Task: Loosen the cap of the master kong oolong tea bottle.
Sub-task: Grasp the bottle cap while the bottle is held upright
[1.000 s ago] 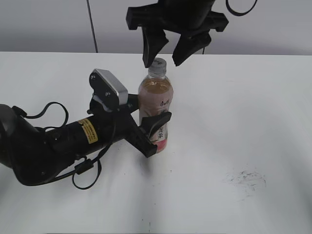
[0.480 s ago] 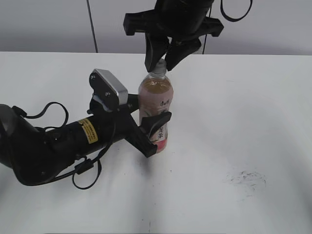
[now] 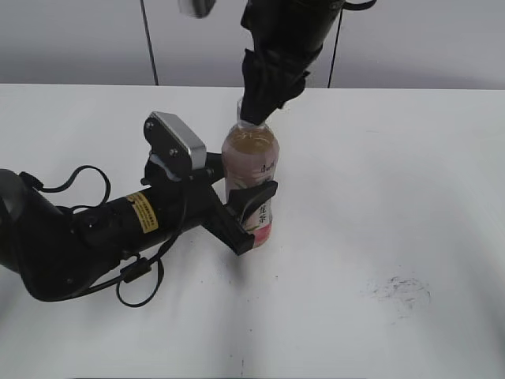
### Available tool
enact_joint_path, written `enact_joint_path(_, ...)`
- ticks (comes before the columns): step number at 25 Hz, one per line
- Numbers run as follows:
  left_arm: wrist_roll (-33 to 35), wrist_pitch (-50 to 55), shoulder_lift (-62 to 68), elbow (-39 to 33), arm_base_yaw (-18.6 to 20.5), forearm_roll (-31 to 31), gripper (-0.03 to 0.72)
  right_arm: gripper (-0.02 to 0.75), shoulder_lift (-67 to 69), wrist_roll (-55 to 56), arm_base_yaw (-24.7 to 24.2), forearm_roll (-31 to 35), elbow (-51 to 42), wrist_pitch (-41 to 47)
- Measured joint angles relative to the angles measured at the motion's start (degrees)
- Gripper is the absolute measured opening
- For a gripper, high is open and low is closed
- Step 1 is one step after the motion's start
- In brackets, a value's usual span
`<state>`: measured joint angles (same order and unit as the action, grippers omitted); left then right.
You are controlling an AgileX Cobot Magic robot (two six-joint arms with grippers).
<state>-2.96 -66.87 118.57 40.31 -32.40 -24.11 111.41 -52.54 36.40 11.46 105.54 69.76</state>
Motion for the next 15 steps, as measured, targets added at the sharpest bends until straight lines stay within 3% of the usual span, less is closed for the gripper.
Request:
enact_joint_path(4,0.1,0.0,0.0,0.0,0.0,-0.2,0.388,0.270,0.0,-19.7,0.0,-0.2,0.1,0.0)
enact_joint_path(8,0.1,0.0,0.0,0.0,0.0,-0.2,0.388,0.283,0.0,-21.9,0.0,-0.1,0.1,-0.2)
enact_joint_path(10,0.1,0.0,0.0,0.0,0.0,-0.2,0.388,0.390,0.1,-19.6,0.0,0.5,0.1,-0.5)
enact_joint_path(12,0.2,-0.1,0.0,0.0,0.0,-0.3,0.388,0.550,0.1,-15.0,0.0,1.6,0.0,-1.0)
enact_joint_path(15,0.2,-0.1,0.0,0.0,0.0,-0.7,0.388,0.631,-0.2,-4.1,0.0,2.3,0.5,-1.3)
